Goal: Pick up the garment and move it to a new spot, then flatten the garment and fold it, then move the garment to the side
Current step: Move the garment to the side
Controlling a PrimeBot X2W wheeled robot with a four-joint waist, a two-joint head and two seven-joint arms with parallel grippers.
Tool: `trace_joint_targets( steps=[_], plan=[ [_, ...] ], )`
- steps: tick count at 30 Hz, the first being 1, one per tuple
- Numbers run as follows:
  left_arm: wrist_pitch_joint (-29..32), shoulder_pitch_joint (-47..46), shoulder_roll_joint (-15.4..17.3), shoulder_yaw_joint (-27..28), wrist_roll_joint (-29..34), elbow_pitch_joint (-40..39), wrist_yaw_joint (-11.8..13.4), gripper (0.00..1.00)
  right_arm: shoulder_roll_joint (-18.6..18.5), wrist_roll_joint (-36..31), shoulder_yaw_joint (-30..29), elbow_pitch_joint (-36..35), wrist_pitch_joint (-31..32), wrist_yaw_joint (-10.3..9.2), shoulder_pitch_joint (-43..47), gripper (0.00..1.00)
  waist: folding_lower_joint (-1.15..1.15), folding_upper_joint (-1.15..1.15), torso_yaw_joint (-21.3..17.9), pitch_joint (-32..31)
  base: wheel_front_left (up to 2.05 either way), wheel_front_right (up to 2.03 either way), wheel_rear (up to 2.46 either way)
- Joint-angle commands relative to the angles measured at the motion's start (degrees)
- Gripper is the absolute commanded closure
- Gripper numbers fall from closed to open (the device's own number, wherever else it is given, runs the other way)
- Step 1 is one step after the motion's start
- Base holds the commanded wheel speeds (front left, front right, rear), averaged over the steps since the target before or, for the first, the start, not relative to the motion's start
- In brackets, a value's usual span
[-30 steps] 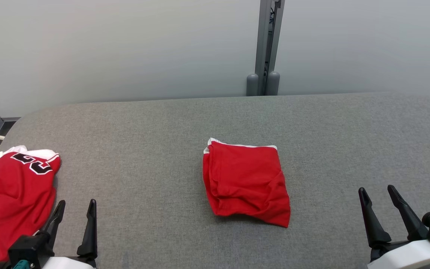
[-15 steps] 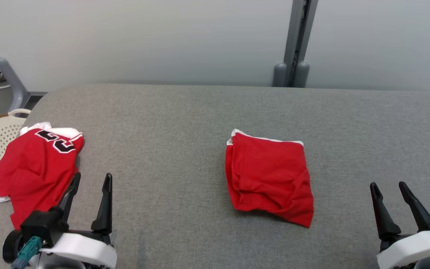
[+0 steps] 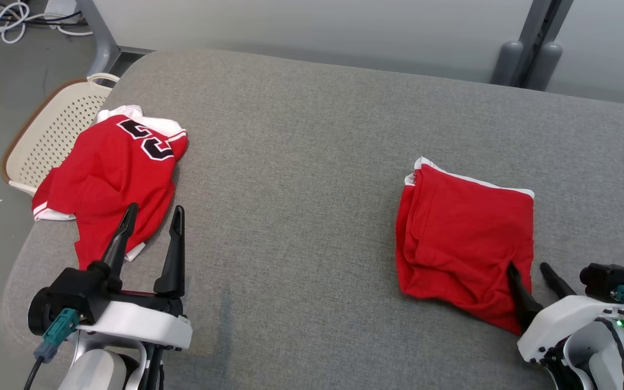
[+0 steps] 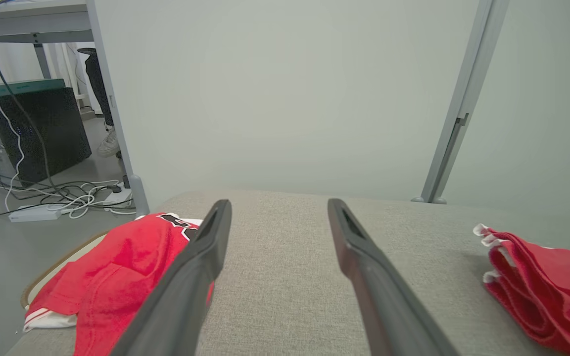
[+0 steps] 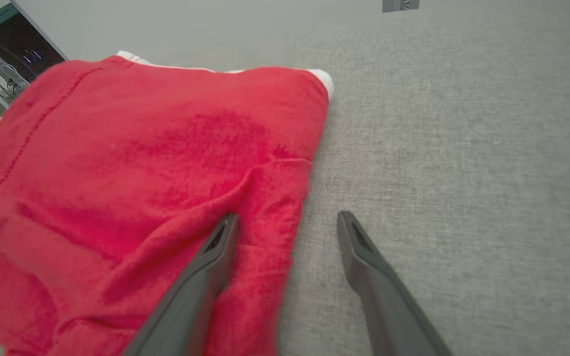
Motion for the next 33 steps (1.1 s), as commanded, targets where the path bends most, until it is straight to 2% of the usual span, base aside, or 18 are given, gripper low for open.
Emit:
trace_joint_targets(
  steps=[1,6,7,8,9,10,15,19,28,29,30,31,33],
  plan=[
    [-0.20,-1.03,0.12,0.27,0.34,0.16,-0.47,0.00,-0.25,0.54,0.46,1.46,0.28,0.02,-0.92,0.00,0.00,0.00,0.44,0.23,0.00,0.00,0.00],
    [-0.62,-1.24,-0.04,0.48,0.47,0.63,-0.73,0.00,-0.49,3.16,4.31,8.05,2.05,0.02,-3.19,0.00,0.00,0.00,0.67,0.46,0.00,0.00,0.00],
    [-0.64,-1.29,-0.08,0.48,0.50,0.74,-0.79,0.00,-0.38,3.91,5.11,8.81,2.39,0.02,-3.54,0.06,0.00,0.00,0.62,0.49,0.00,0.00,0.00],
    [-0.68,-1.36,-0.05,0.53,0.52,0.82,-0.84,0.00,-0.48,4.53,6.02,9.63,3.23,0.02,-3.89,0.57,0.00,0.00,0.50,0.54,0.00,0.00,0.00],
    [-0.64,-1.46,-0.04,0.52,0.55,0.88,-0.90,0.00,-0.75,5.13,6.49,9.94,2.80,0.02,-4.29,0.75,0.00,0.00,0.34,0.59,0.00,0.00,0.00],
    [-0.69,-1.55,-0.09,0.47,0.50,0.92,-0.88,0.00,-0.97,5.65,6.93,10.20,2.32,0.02,-4.69,1.00,0.00,0.00,0.16,0.60,0.00,0.00,0.00],
    [-0.73,-0.72,0.10,-0.21,0.40,1.60,-1.43,0.00,-2.31,7.87,9.82,11.26,1.18,0.01,-4.52,1.00,0.00,0.00,-1.05,-1.00,0.00,0.00,0.00],
    [-0.35,-0.13,0.42,-0.82,0.75,1.00,-1.43,0.00,-3.50,8.82,12.37,10.62,0.19,0.00,-4.69,1.00,0.00,0.00,-3.70,-1.76,0.00,0.00,0.00],
    [0.76,-0.54,1.13,-1.64,1.66,-2.68,-0.44,0.00,-7.47,7.92,18.28,6.22,-1.78,0.01,-6.90,1.00,0.00,0.00,-14.54,0.53,0.00,0.00,0.00],
    [0.76,-0.54,1.13,-1.64,1.66,-2.68,-0.44,0.00,-7.47,7.92,18.28,6.22,-1.78,0.01,-6.90,1.00,0.00,0.00,-14.54,0.53,0.00,0.00,0.00],
    [1.02,-1.17,1.44,-1.76,2.06,-3.76,-0.38,0.00,-8.70,7.80,19.35,5.85,-1.49,0.01,-7.92,1.00,0.00,0.00,-17.19,1.63,0.00,0.00,0.00],
    [1.02,-1.17,1.44,-1.76,2.06,-3.76,-0.38,0.00,-8.70,7.80,19.35,5.85,-1.49,0.01,-7.92,1.00,0.00,0.00,-17.19,1.63,0.00,0.00,0.00],
    [1.81,-2.54,1.94,-2.38,2.83,-5.43,-0.67,0.00,-10.31,8.08,20.73,4.82,-2.52,0.01,-9.76,1.00,0.00,0.00,-20.51,3.70,0.00,0.00,0.00]
  ],
)
